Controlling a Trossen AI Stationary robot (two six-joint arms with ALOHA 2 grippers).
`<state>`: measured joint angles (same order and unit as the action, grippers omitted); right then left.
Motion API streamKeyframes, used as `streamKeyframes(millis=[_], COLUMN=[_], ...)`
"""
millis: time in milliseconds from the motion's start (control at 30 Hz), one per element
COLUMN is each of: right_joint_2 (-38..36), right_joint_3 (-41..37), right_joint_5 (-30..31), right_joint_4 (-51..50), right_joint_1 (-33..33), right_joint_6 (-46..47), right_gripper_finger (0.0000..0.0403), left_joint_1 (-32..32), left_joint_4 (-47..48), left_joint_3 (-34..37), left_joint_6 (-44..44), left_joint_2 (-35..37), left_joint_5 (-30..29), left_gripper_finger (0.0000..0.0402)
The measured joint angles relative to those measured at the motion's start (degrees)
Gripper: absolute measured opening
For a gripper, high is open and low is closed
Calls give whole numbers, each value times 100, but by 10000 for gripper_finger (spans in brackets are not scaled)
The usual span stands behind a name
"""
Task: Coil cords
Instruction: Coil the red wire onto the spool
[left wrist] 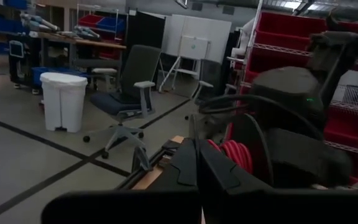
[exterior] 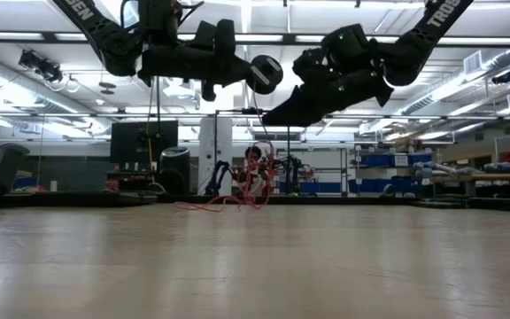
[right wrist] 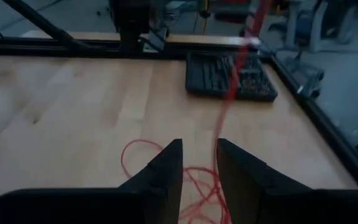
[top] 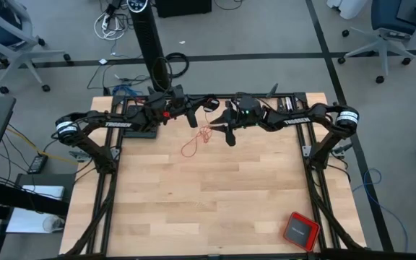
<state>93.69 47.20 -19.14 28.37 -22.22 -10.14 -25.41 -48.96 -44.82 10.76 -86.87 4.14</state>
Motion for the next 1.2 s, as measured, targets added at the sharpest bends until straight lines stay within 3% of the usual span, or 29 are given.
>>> streamKeyframes(millis=[200, 533, 767, 867, 1067, 1200], right_joint_2=[0, 0, 0, 0, -94, -347], right_joint_3=[2, 4, 4, 4, 4, 6], right_joint_5=[665, 755, 953, 997, 1650, 1676], right_joint_4=[93, 174, 36, -17, -379, -849], right_joint_1=[144, 145, 134, 115, -66, -230], right_joint_6=[-115, -69, -190, -243, -165, -174], right_gripper_finger=[96, 93, 45, 9, 3, 2], left_joint_1=[2, 7, 7, 7, -1, -33], left_joint_4=[-106, -304, -424, -468, -350, -44], left_joint_3=[0, 4, 4, 4, 6, 7], left_joint_6=[171, 339, 345, 345, 223, -263], left_joint_2=[-2, -2, -2, -2, -4, -7], left_joint_5=[2, 2, 19, 131, 731, 954], left_gripper_finger=[0, 0, 0, 0, 0, 0])
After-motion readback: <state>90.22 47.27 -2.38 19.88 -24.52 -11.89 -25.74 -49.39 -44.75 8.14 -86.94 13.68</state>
